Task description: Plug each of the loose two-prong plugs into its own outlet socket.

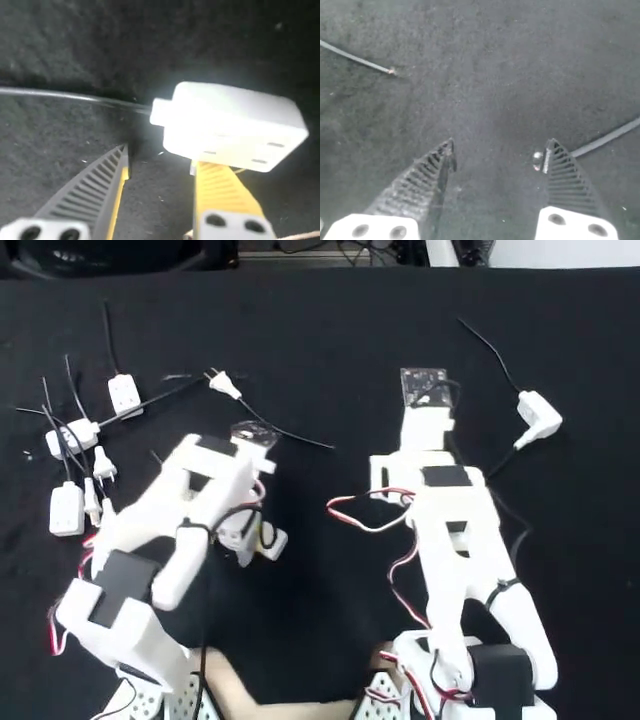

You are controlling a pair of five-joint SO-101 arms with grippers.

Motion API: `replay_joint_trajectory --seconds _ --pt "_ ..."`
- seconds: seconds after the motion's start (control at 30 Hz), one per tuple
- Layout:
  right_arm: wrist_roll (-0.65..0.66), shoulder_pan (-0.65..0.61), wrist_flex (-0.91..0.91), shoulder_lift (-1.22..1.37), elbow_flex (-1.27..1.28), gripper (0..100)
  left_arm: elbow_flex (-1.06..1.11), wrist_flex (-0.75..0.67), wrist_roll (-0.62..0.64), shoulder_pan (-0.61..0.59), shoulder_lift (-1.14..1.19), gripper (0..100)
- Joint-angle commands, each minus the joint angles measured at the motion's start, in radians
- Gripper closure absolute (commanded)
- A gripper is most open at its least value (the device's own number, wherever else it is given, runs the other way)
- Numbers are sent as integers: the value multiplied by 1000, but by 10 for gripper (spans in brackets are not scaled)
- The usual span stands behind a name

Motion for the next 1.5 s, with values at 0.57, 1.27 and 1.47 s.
replay_joint_trajectory --seconds 0.57,1.27,1.47 --pt "-9 51 -26 -50 -56 737 -124 -63 95 31 -15 784" --pt "-60 60 -25 -58 -56 737 97 -388 230 104 -393 784" --pt "-110 133 -25 -58 -56 737 263 -720 236 166 -393 783"
